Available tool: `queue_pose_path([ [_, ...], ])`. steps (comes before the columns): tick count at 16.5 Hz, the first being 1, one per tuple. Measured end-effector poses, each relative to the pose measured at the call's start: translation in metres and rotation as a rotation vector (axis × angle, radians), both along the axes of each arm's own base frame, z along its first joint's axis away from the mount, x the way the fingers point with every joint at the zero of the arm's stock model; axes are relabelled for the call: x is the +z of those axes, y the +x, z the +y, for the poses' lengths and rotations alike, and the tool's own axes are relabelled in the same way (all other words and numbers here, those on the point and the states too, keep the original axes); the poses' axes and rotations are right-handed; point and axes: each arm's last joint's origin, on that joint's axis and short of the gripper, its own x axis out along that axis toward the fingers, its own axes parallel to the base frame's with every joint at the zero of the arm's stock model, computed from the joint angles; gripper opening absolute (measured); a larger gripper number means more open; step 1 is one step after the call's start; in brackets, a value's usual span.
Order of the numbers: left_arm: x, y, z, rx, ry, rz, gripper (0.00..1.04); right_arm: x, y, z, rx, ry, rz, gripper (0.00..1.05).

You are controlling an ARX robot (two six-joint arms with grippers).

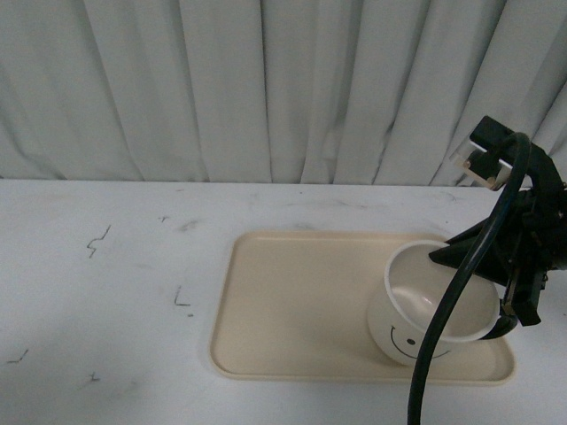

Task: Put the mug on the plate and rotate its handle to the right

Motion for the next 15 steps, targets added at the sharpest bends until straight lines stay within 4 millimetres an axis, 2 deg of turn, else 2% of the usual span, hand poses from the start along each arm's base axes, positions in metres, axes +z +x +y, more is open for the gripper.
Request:
queue_pose_path([
  [6,0.0,0.0,0.0,0.0,0.0,0.0,0.98,-0.003,0.02,-0.015,-0.017,0.024,-0.02,0.04],
  [15,0.0,0.0,0.0,0.0,0.0,0.0,0.98,-0.008,0.032,-0.013,0.012,0.094,-0.001,0.04],
])
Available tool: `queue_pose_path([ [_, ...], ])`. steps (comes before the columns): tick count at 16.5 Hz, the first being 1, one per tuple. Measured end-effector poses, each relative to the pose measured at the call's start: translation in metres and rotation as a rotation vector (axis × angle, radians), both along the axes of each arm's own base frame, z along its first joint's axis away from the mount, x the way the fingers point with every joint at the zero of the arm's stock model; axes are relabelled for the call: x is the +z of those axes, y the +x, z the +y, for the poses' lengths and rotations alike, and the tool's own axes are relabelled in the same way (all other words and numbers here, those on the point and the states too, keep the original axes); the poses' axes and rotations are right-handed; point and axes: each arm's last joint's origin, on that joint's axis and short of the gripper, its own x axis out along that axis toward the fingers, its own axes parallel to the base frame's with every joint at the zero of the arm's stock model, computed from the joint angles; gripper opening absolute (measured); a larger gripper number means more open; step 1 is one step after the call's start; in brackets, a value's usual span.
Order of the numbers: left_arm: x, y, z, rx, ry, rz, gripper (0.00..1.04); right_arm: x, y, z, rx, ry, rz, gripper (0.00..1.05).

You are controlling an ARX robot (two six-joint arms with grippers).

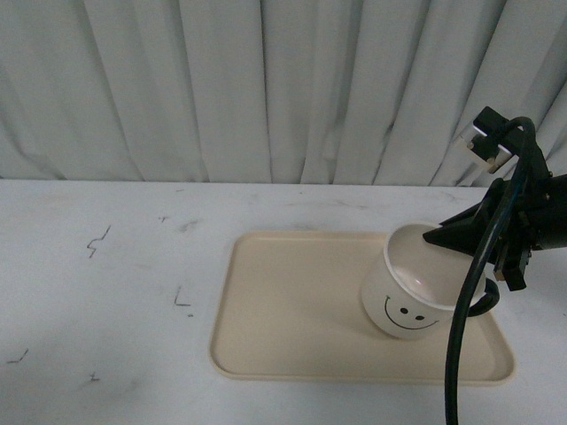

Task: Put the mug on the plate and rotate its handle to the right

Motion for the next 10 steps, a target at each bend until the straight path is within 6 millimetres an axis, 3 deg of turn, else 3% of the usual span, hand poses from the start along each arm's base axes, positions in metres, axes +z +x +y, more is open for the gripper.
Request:
queue_pose_path([
  [3,0.0,0.0,0.0,0.0,0.0,0.0,0.98,0.0,0.003,0.002,0.002,0.0,0.049,0.04],
  [8,0.0,0.0,0.0,0.0,0.0,0.0,0.98,0.01,0.011,0.006,0.01,0.044,0.001,0.56],
  [10,0.0,0.0,0.0,0.0,0.0,0.0,0.98,0.023,0.014,0.009,0.005,0.068,-0.052,0.76],
])
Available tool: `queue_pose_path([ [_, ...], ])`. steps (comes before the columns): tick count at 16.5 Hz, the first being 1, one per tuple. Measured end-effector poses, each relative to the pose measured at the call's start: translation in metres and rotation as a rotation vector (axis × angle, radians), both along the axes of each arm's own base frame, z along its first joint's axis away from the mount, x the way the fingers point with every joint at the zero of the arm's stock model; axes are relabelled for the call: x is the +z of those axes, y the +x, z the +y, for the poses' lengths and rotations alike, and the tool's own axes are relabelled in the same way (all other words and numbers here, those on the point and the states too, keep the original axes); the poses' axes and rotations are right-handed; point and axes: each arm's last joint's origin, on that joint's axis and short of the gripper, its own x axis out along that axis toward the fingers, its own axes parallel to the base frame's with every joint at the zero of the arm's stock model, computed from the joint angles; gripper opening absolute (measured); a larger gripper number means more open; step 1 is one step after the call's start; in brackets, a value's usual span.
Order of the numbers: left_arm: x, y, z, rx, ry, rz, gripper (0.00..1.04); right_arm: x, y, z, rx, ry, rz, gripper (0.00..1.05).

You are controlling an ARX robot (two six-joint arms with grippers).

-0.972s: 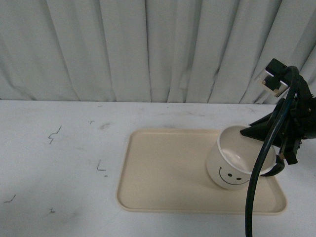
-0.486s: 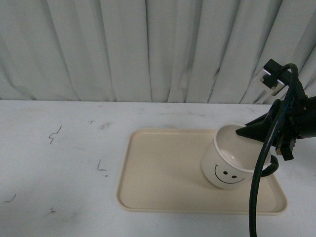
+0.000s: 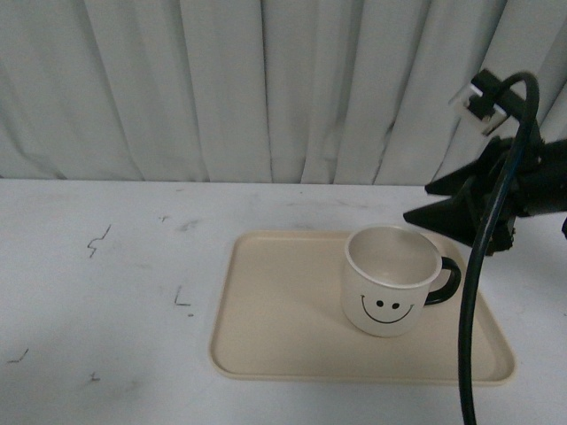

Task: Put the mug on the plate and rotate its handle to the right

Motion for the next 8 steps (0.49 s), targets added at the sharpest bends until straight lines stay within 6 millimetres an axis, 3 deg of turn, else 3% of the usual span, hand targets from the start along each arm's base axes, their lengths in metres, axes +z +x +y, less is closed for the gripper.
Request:
queue_pose_path([
  [2,0.0,0.0,0.0,0.0,0.0,0.0,0.98,0.033,-0.002,0.009,0.007,0.029,-0.123,0.96],
  [3,0.0,0.0,0.0,0.0,0.0,0.0,0.98,0.048,-0.008,0.016,0.018,0.046,-0.183,1.0],
  [6,0.0,0.0,0.0,0.0,0.0,0.0,0.98,0.098,-0.057,0.054,-0.039,0.151,-0.461,0.98],
  [8,0.0,0.0,0.0,0.0,0.0,0.0,0.98,0.112,-0.066,0.06,-0.064,0.271,-0.508,0.98],
])
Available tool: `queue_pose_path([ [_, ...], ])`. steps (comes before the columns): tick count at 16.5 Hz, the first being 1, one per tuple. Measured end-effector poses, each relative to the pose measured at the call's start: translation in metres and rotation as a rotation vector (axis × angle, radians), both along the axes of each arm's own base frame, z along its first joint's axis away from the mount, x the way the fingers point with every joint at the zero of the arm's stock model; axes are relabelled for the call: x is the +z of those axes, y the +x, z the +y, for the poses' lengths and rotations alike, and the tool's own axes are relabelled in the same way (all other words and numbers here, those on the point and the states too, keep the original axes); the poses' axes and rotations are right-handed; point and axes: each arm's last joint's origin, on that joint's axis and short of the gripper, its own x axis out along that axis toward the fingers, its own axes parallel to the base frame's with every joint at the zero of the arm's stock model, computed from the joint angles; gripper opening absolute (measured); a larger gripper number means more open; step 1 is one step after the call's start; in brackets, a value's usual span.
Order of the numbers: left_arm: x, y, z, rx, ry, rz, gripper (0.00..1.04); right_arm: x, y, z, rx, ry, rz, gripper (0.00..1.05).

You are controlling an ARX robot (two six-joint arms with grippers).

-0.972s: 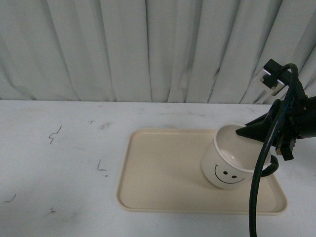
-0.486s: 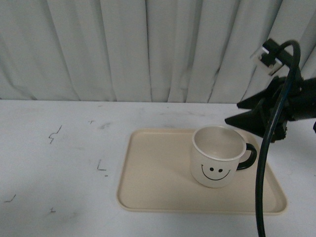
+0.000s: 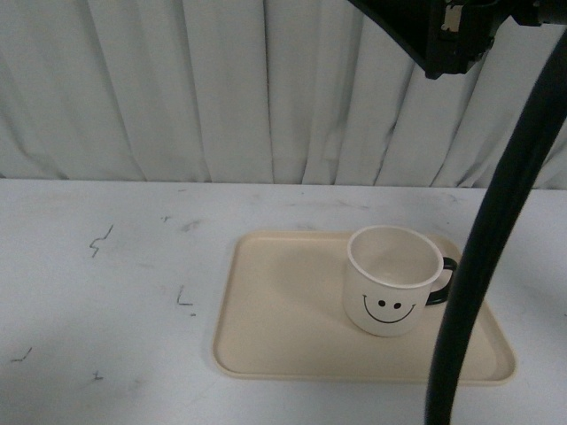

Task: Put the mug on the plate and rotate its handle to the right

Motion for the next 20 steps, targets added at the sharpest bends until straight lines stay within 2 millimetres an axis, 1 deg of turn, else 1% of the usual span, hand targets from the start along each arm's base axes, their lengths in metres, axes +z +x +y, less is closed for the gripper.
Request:
queue_pose_path([
  [1,0.0,0.0,0.0,0.0,0.0,0.001,0.98,-0.005,0.0,-0.002,-0.112,0.042,0.034,0.95],
  [2,0.0,0.0,0.0,-0.001,0.0,0.001,0.98,-0.016,-0.009,-0.006,-0.36,0.099,0.08,0.84],
  [3,0.0,0.0,0.0,-0.001,0.0,0.0,0.98,-0.029,-0.028,-0.019,-0.604,0.139,0.116,0.71],
  [4,0.0,0.0,0.0,0.0,0.0,0.0,0.98,-0.033,-0.043,-0.032,-0.758,0.169,0.107,0.6],
  [5,0.0,0.0,0.0,0.0,0.0,0.0,0.98,-0.032,-0.055,-0.042,-0.832,0.199,0.087,0.51],
  [6,0.0,0.0,0.0,0.0,0.0,0.0,0.98,-0.033,-0.068,-0.051,-0.857,0.218,0.075,0.4],
  [8,0.0,0.0,0.0,0.0,0.0,0.0,0.98,-0.051,-0.098,-0.061,-0.861,0.202,0.112,0.15],
  [10,0.0,0.0,0.0,0.0,0.0,0.0,0.98,-0.057,-0.113,-0.065,-0.852,0.196,0.122,0.02],
  [12,0.0,0.0,0.0,0.0,0.0,0.0,0.98,-0.058,-0.13,-0.072,-0.86,0.209,0.106,0.02],
  [15,0.0,0.0,0.0,0.0,0.0,0.0,0.98,-0.067,-0.153,-0.077,-0.859,0.2,0.121,0.02],
  [17,0.0,0.0,0.0,0.0,0.0,0.0,0.98,-0.069,-0.164,-0.087,-0.849,0.204,0.116,0.02],
  [18,0.0,0.0,0.0,0.0,0.0,0.0,0.98,-0.069,-0.169,-0.09,-0.872,0.206,0.112,0.02],
  [19,0.0,0.0,0.0,0.0,0.0,0.0,0.98,-0.07,-0.174,-0.09,-0.869,0.206,0.113,0.02],
  [20,0.0,0.0,0.0,0.0,0.0,0.0,0.98,-0.074,-0.179,-0.09,-0.859,0.222,0.078,0.02],
])
